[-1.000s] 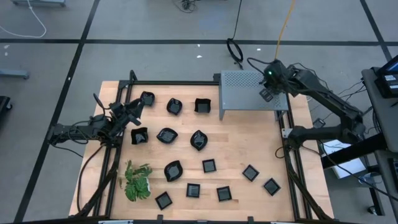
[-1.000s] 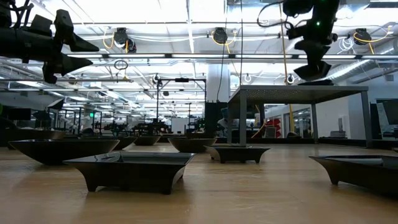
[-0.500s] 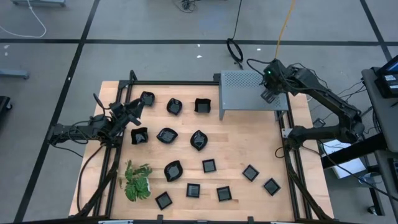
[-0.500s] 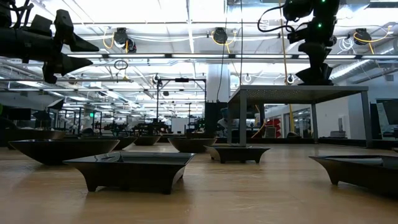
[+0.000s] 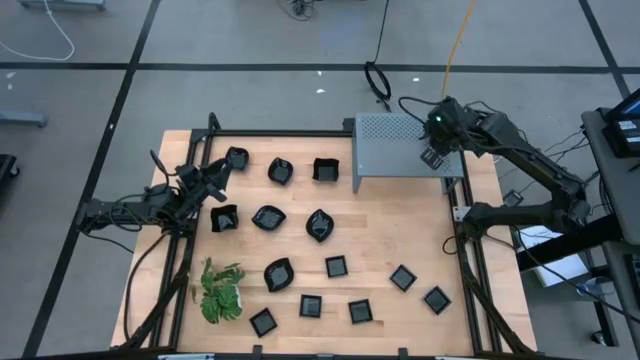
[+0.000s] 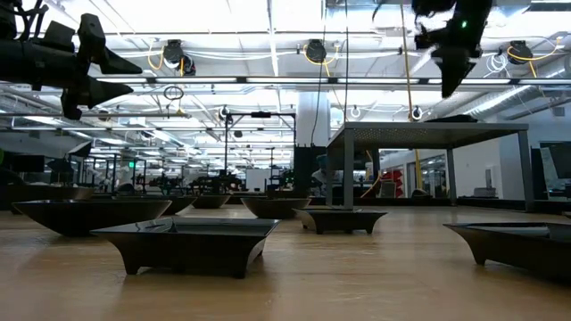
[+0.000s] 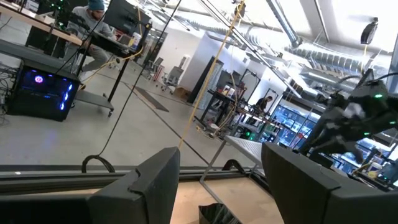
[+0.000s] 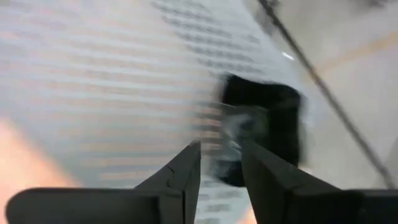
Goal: Pick & Place Mini shaped plates
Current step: Put the square plate on the shelf
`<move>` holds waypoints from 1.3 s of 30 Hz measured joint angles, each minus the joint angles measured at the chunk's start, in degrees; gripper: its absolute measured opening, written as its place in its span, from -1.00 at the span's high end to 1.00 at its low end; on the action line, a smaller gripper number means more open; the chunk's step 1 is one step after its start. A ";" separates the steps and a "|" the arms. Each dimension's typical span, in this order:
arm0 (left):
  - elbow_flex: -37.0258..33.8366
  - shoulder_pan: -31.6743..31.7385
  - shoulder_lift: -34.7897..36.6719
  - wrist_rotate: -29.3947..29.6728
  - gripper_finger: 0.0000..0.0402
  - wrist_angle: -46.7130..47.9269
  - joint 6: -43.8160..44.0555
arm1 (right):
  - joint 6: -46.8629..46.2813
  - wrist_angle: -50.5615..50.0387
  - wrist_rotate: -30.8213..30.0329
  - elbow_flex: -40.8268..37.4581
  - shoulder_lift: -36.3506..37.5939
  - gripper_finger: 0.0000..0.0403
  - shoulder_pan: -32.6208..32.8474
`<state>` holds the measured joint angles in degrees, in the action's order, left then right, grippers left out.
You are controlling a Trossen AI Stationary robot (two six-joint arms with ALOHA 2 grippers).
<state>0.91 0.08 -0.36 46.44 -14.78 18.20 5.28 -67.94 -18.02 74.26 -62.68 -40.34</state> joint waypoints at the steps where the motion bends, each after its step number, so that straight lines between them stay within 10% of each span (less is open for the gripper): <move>1: -0.02 0.00 0.00 -0.01 -0.14 0.00 0.00 | -1.21 0.13 3.09 0.06 1.10 0.46 0.97; 8: 0.00 0.00 -0.01 0.00 -0.14 0.01 0.00 | -9.27 -4.45 21.94 0.09 5.80 0.50 12.45; 18: 0.00 0.00 0.00 -0.02 -0.14 -0.01 0.00 | -14.15 -6.98 29.31 -11.31 5.68 0.51 40.18; 25: 0.00 0.00 0.00 0.00 -0.14 -0.01 0.00 | -10.79 9.22 30.52 -25.79 5.41 0.51 55.03; 39: -0.01 0.01 -0.02 -0.02 -0.14 0.03 0.00 | -5.26 34.15 29.97 -31.54 -2.86 0.51 61.86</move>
<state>0.90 0.09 -0.38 46.41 -14.75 18.20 0.02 -33.78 11.94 42.72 -65.54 21.52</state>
